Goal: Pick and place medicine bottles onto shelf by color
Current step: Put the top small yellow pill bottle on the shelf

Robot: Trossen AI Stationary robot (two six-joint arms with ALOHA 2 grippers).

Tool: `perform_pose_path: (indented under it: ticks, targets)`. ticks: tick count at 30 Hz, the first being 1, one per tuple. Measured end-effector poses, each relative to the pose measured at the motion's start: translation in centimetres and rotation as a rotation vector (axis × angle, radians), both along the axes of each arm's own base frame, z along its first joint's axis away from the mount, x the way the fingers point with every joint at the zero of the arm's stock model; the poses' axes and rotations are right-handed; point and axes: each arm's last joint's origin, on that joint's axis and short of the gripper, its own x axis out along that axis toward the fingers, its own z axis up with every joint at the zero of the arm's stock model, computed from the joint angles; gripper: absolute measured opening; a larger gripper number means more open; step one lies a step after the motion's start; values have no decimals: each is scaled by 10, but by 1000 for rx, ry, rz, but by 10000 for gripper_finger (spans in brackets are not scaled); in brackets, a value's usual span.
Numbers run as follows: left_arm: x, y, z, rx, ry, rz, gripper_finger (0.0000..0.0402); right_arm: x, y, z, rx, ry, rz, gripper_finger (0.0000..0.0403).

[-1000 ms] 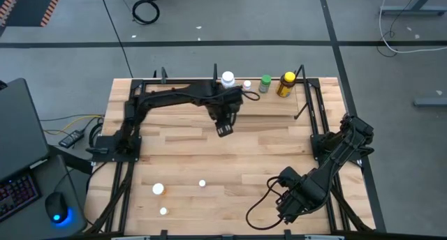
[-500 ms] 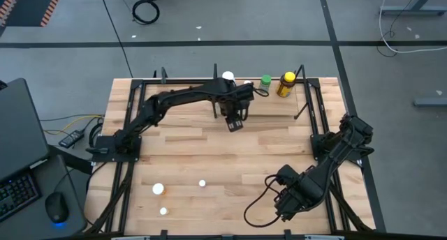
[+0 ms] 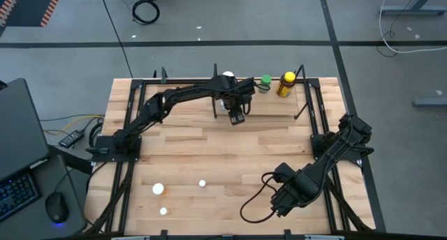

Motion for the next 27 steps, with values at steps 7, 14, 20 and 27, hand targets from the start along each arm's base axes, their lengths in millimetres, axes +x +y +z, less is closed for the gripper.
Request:
perform_pose_path:
  ticks: [7,14,20,27]
  targets:
    - [1,10,1,31,-33,5,141,0,0,0,11,7,-2,229]
    - [-2,23,1,38,-41,22,127,0,1,0,25,19,2,229]
    - [-5,32,2,49,-45,20,140,0,1,0,26,20,2,229]
    - [-6,34,2,56,-36,-3,139,0,1,0,27,21,2,229]
